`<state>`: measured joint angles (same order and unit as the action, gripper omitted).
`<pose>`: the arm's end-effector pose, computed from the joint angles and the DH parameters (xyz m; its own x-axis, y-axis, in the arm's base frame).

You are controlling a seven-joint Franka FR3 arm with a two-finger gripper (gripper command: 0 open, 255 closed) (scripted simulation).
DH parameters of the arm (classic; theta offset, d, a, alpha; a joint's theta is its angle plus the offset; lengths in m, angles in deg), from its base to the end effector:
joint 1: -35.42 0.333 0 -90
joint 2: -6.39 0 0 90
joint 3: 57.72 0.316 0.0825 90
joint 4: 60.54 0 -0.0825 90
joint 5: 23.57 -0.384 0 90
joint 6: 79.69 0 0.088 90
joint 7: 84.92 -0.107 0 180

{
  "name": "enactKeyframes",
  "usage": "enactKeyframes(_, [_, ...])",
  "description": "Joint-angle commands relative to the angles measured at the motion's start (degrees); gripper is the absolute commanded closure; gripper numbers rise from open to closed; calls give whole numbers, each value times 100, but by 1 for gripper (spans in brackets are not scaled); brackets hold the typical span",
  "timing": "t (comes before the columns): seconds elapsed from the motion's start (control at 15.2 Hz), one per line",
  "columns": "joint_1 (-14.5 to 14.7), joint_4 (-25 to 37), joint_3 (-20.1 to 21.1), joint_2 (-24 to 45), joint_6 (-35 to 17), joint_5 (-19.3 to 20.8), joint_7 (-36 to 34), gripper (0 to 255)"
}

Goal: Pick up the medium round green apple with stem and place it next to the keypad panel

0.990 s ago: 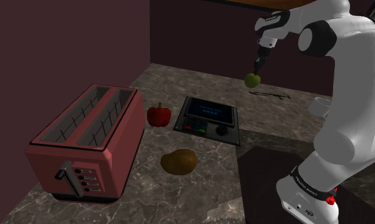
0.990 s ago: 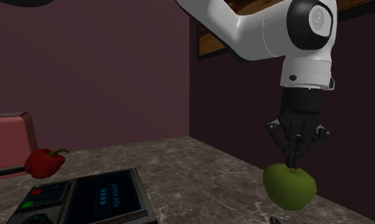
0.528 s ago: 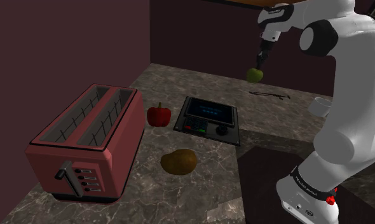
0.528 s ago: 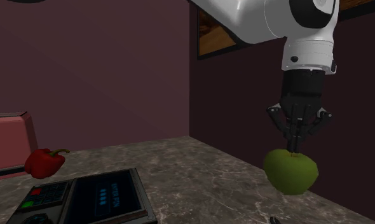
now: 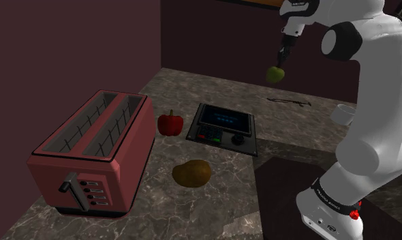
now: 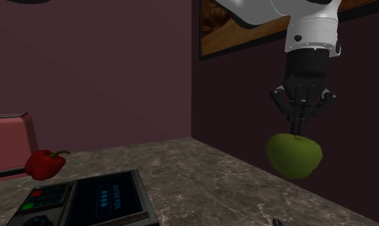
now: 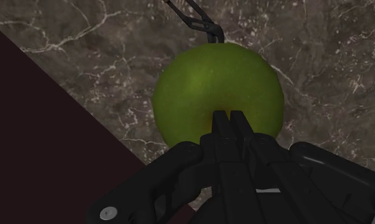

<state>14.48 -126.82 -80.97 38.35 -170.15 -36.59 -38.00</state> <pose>0.5636 -0.4135 0.4863 0.9951 0.0827 -0.0542 0.0781 -0.9937 -0.0807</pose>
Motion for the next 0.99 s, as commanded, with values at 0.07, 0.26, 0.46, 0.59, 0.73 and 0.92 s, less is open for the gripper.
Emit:
enactKeyframes(0.07, [-63, 337, 0, 50, 283, -13, -12, 255])
enactKeyframes(0.26, [-131, 703, 6, 128, 566, -36, -31, 255])
enactKeyframes(0.46, [-218, 1134, 19, 242, 877, -71, -54, 255])
enactKeyframes(0.59, [-292, 1473, 32, 346, 1106, -104, -73, 255])
enactKeyframes(0.73, [-378, 1845, 50, 473, 1343, -144, -95, 255])
enactKeyframes(0.92, [36, 1285, 79, 222, 1026, -67, -395, 255])
